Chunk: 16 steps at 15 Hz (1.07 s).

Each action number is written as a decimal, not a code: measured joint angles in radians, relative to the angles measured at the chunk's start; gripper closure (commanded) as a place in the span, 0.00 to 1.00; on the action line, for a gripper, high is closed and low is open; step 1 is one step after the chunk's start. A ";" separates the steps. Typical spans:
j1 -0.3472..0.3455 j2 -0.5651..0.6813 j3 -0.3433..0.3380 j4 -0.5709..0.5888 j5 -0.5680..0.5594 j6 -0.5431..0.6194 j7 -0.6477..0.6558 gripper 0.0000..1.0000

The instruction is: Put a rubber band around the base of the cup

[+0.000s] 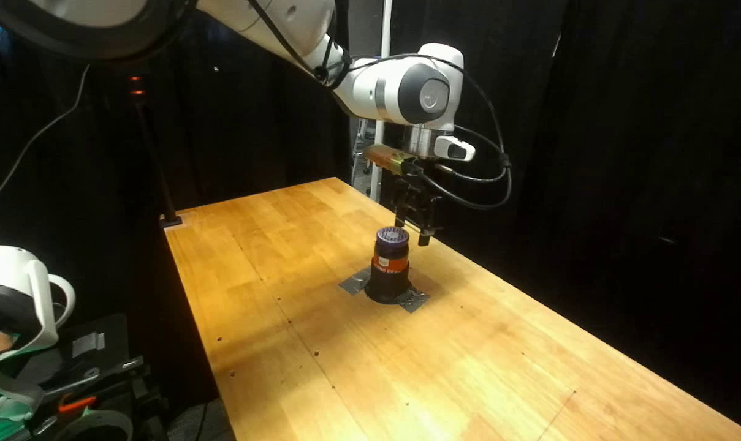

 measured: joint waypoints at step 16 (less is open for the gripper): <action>-0.015 0.030 0.000 0.000 0.087 -0.103 -0.009 0.00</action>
